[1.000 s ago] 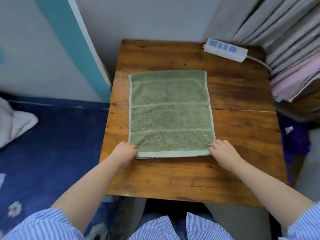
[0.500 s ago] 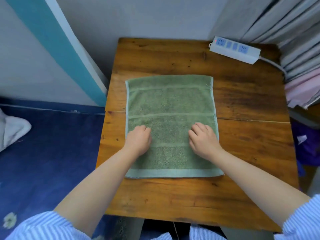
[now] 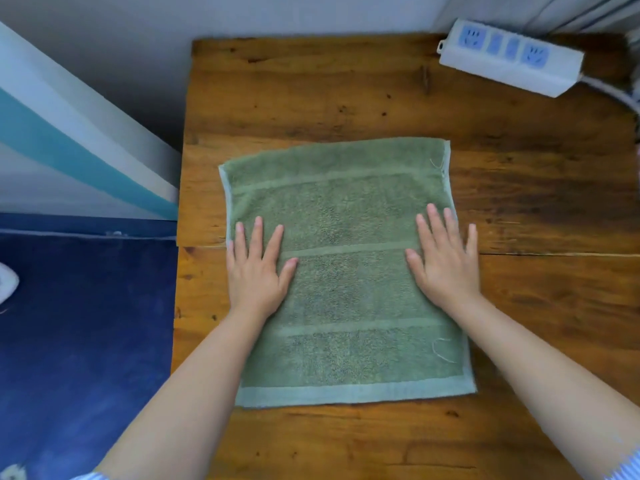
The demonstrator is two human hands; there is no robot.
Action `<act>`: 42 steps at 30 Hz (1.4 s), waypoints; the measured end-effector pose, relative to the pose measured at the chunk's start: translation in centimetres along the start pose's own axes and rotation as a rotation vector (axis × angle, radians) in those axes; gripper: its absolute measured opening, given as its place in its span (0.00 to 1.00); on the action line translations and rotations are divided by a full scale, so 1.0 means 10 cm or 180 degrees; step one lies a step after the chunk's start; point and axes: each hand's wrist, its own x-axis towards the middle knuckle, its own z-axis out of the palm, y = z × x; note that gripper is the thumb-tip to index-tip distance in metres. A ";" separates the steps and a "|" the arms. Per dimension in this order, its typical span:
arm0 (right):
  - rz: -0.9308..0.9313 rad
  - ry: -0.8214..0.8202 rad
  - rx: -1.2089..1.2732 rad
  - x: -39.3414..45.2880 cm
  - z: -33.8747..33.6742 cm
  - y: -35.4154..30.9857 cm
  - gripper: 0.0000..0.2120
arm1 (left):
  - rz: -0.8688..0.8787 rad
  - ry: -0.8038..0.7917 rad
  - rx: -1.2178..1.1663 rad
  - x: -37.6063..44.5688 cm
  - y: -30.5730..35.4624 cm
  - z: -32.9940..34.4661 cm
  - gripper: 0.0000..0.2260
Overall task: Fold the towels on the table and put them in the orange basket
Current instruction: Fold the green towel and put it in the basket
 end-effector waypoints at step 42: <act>-0.0851 0.1196 0.0750 0.02 -0.95 0.07 0.08 | 0.1581 0.0781 0.0195 0.13 -0.22 -0.91 0.09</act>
